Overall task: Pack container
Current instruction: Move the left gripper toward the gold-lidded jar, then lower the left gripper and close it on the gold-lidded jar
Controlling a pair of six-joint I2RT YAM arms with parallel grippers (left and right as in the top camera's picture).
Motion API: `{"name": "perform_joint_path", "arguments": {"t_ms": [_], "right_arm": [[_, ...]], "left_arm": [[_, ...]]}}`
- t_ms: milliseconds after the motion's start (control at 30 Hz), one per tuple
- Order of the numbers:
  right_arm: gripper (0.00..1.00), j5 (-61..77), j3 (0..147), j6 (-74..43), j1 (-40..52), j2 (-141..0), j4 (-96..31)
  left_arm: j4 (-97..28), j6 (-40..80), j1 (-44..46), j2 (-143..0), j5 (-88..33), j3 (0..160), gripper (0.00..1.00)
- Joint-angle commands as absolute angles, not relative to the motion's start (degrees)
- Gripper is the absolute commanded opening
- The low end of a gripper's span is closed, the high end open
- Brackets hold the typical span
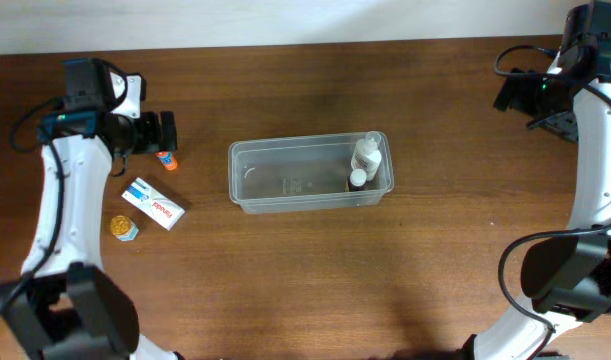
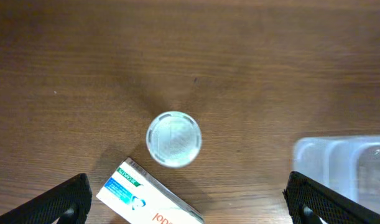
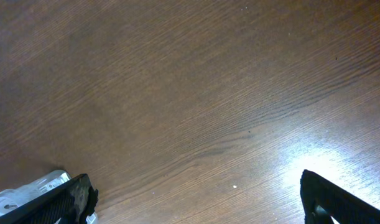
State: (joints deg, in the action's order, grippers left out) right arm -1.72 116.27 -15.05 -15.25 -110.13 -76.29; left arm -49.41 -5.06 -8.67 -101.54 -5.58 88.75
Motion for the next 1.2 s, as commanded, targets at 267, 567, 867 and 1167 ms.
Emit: {"name": "perform_joint_path", "arguments": {"t_ms": [267, 567, 867, 1167], "right_arm": [[0.98, -2.22, 117.32, -15.46, -15.51, -108.47, -76.29], [0.98, -2.22, 117.32, -15.46, -15.51, -108.47, -76.29], [0.99, -2.22, 117.32, -15.46, -15.51, -108.47, -76.29], [0.98, -2.22, 117.32, -15.46, -15.51, -108.47, -76.29]], "left_arm": [[-48.34, -4.40, -8.80, -103.66, -4.91, 89.73, 1.00], [-63.59, 2.66, -10.37, -101.03, -4.97, 90.28, 1.00], [-74.30, 0.12, -14.50, -93.21, -4.67, 89.52, 1.00], [-70.26, 2.26, -21.04, -89.54, -4.75, 76.79, 1.00]]}}
